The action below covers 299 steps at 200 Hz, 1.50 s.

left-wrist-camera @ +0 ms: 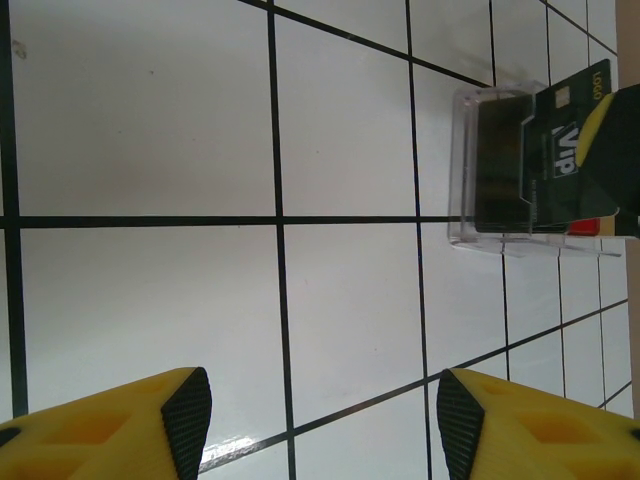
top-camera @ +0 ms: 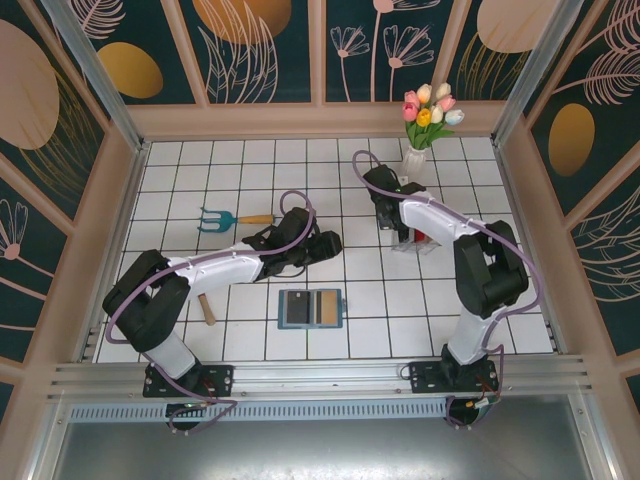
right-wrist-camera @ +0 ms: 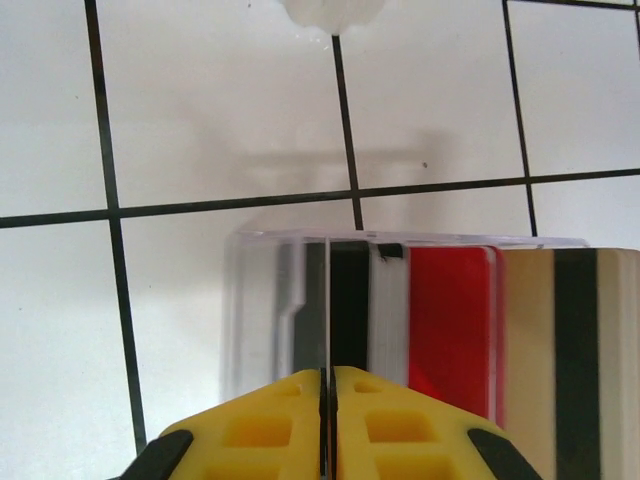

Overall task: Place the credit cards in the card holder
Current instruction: Pick up the credit card from the storage box, then flip over the card slot in the card holder.

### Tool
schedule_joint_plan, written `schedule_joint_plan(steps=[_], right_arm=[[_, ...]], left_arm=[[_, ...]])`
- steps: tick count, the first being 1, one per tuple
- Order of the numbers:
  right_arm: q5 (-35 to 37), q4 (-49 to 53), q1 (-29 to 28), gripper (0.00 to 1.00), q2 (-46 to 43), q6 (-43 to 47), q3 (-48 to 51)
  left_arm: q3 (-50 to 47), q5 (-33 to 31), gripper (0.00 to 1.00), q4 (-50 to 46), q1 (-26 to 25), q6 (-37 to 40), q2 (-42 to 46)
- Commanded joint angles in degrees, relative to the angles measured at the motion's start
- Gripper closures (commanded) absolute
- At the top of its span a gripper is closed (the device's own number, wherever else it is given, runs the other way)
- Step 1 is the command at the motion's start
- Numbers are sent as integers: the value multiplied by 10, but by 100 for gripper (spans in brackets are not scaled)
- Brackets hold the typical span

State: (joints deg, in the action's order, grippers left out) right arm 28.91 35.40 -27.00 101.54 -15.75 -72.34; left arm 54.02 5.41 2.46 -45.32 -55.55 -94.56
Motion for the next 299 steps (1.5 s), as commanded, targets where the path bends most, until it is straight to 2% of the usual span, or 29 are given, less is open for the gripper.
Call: schedule_joint_plan(steps=[1,28,40,66,101,125,143,183,247,299], right_arm=[[-1,30,-1,89,-37,-10,-6],[-61,31,-5,89,-86,-33,-8],[-110,20,-12,92,-122,-53,0],[-218,-60,-40,96,-222,-118,70],[-300,-201,-162,100,-317,-248,205],[-283,-234,-258,100,-317,-328,248],[-213,-210,-328,100,-292,-377,254],[-134,-142,-394,100,-230,-449,255],[-86,-78,-396,100,-224,-487,283],[-107,-127,-395,100,-221,-475,307]], left_arm=[[2,1,36,8,2,5,-1],[-1,-15,36,-5,2,9,12],[-8,-30,36,-18,2,14,25],[-45,-61,36,-49,5,19,76],[-152,-84,34,-72,16,4,186],[-218,-88,31,-80,17,-14,256],[-259,-88,30,-79,19,-32,292],[-290,-70,30,-75,18,-38,312],[-289,-52,30,-77,19,-21,283],[-302,-37,30,-62,18,-24,268]])
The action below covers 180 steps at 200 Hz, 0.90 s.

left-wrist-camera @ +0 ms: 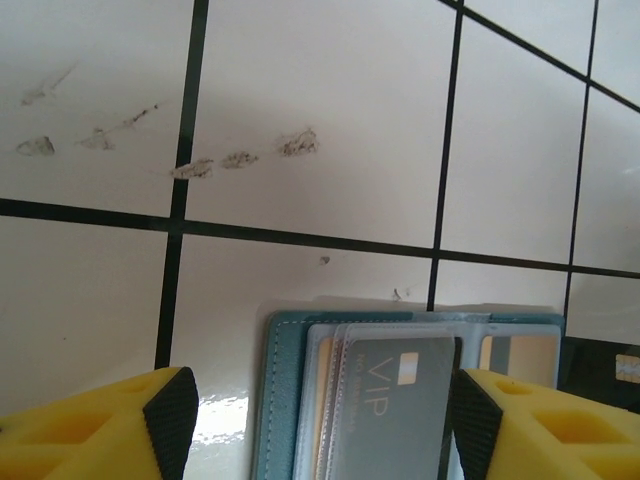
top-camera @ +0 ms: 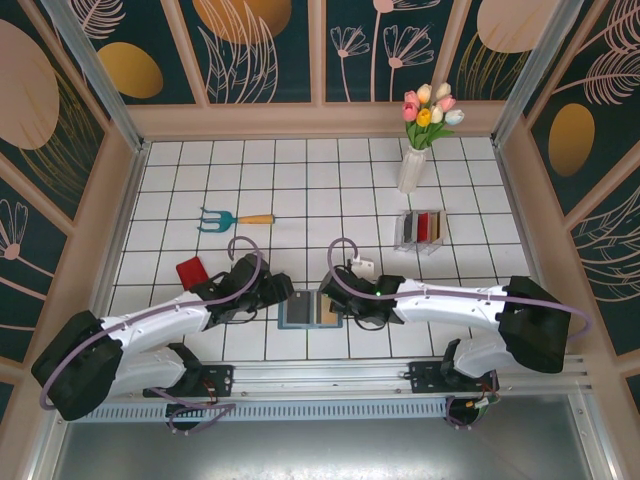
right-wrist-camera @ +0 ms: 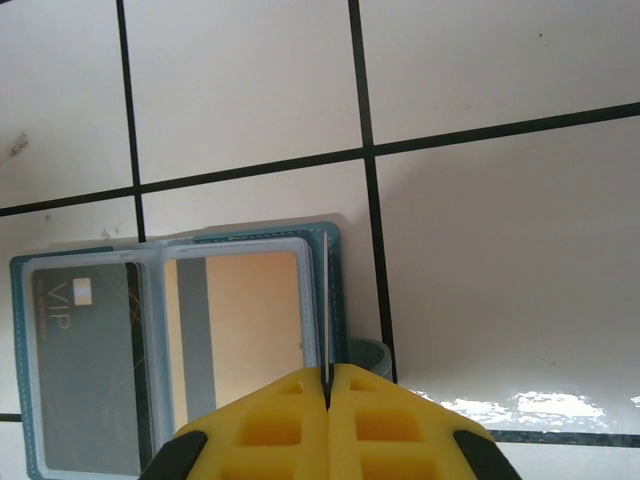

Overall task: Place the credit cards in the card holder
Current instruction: Flip over the card slot in the card holder.

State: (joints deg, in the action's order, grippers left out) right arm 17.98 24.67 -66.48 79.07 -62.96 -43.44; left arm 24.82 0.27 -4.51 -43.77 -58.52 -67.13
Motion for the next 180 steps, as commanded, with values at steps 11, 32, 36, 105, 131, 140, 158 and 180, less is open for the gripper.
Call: schedule_joint_plan(steps=[11,32,36,105,131,140,158,180], right_arm=[[0,-30,0,100,11,-5,20],[-5,-40,-1,100,23,-6,18],[-3,-41,-1,100,24,-7,16],[7,-37,-8,100,8,13,-16],[17,-17,-15,100,12,21,-43],[17,-13,-16,100,14,25,-51],[18,-5,-21,100,21,34,-71],[-1,-28,-25,100,28,50,-81]], left_arm=[[-14,19,31,17,3,5,-11],[-19,33,32,34,3,3,-23],[-19,36,32,37,3,3,-27],[-23,65,45,72,3,4,-62],[-25,68,48,79,3,3,-64],[-25,68,48,81,3,2,-66],[-25,70,49,83,3,0,-67],[-25,70,52,88,3,-1,-66]])
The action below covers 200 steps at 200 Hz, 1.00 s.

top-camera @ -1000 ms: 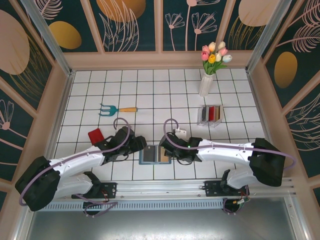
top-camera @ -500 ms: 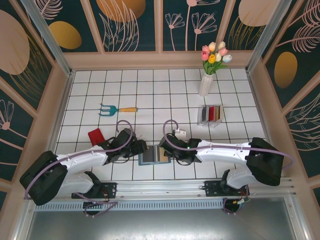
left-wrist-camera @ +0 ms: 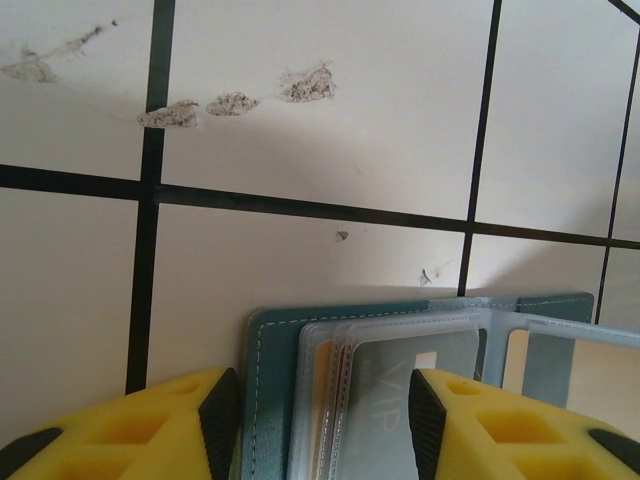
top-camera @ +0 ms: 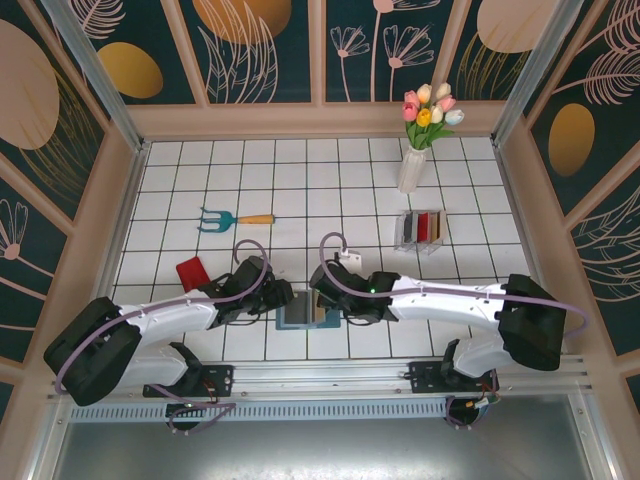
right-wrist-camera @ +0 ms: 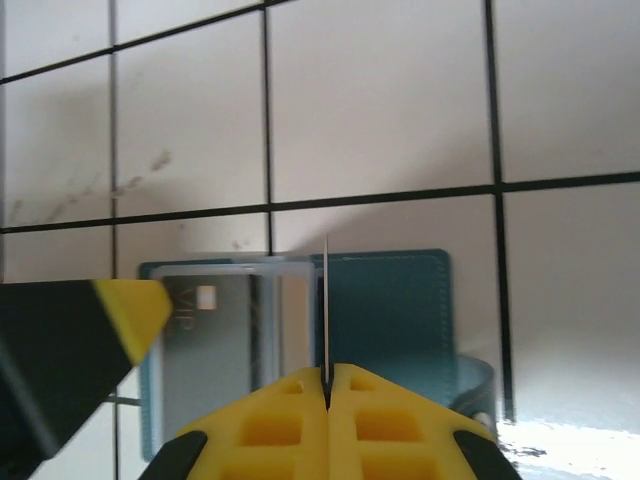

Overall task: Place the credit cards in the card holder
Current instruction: Flip over the card slot in the card holder.

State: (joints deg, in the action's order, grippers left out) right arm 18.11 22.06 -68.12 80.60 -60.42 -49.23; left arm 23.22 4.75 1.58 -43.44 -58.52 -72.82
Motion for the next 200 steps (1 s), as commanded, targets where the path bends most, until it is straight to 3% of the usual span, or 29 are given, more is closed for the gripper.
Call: schedule_joint_plan(steps=[1,19,37,65,97,135,169,200], right_arm=[[-3,-2,-9,100,13,24,-24],[-10,-25,-15,100,23,36,-34],[11,21,-17,100,37,24,-53],[-28,-44,-16,100,29,49,-26],[64,94,-15,100,29,-23,-55],[116,110,-14,99,-58,-62,-21],[50,-78,-13,100,-141,-12,75],[-56,-238,9,100,-126,-23,156]], left_arm=[[-9,25,52,28,0,-2,-9],[-10,26,55,31,-1,-3,-9],[-9,25,57,28,0,-2,-6],[-18,17,60,31,-1,-10,-1],[-18,6,61,15,-1,-11,12],[-20,-41,53,-26,-1,-24,51],[-34,-54,45,-28,0,-27,99],[-49,-14,41,21,-1,-16,105]])
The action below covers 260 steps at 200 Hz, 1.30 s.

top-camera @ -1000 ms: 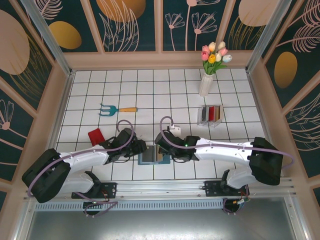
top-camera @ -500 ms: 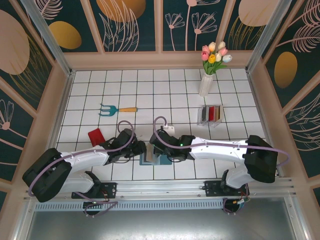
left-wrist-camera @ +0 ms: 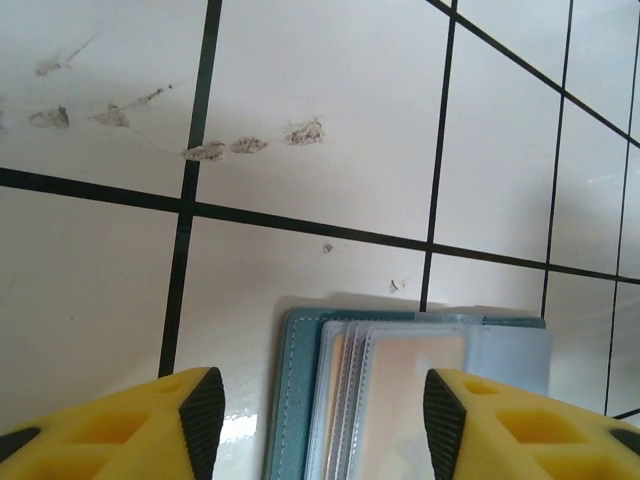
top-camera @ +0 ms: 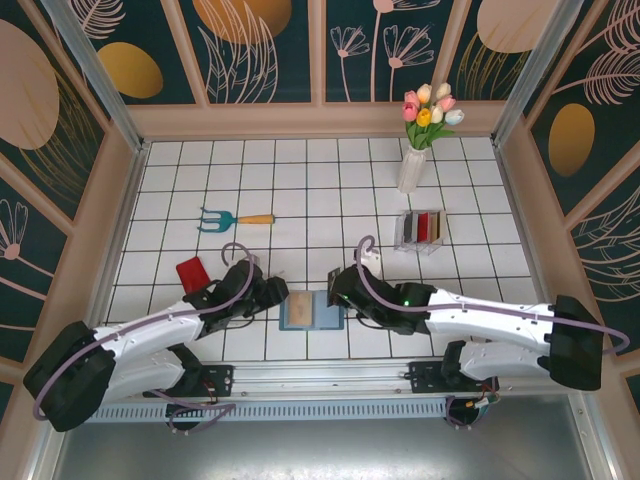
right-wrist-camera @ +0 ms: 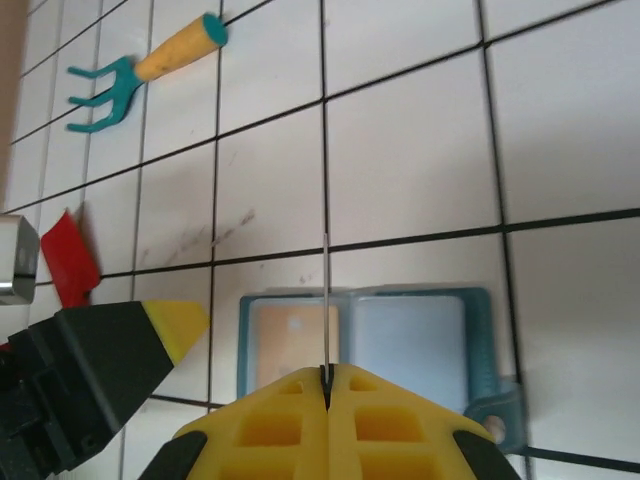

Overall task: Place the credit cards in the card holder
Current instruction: Insert the credit card into the card slot.

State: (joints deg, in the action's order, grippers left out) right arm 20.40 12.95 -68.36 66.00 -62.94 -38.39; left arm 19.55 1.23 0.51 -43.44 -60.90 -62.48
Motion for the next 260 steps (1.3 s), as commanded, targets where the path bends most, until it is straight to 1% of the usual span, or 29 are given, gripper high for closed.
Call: schedule_joint_plan(steps=[1,58,116,172,175,186,203,260], right_arm=[[-80,-150,12,100,21,1,49],[-141,-309,34,100,76,-38,132],[-177,-392,46,100,126,-53,161],[-193,-430,47,100,201,-53,157],[-207,-433,47,100,205,-53,157],[-218,-443,50,100,218,-51,154],[-229,-444,54,100,230,-44,147],[-259,-444,57,100,251,-30,130]], left_arm=[[-11,22,41,33,-1,8,0],[8,69,43,61,0,23,-72],[10,78,47,63,0,28,-93],[5,92,54,68,-1,29,-107],[5,92,54,69,-1,29,-108],[4,92,56,70,-1,29,-112],[3,92,59,73,-1,27,-114],[2,89,64,77,-1,24,-121]])
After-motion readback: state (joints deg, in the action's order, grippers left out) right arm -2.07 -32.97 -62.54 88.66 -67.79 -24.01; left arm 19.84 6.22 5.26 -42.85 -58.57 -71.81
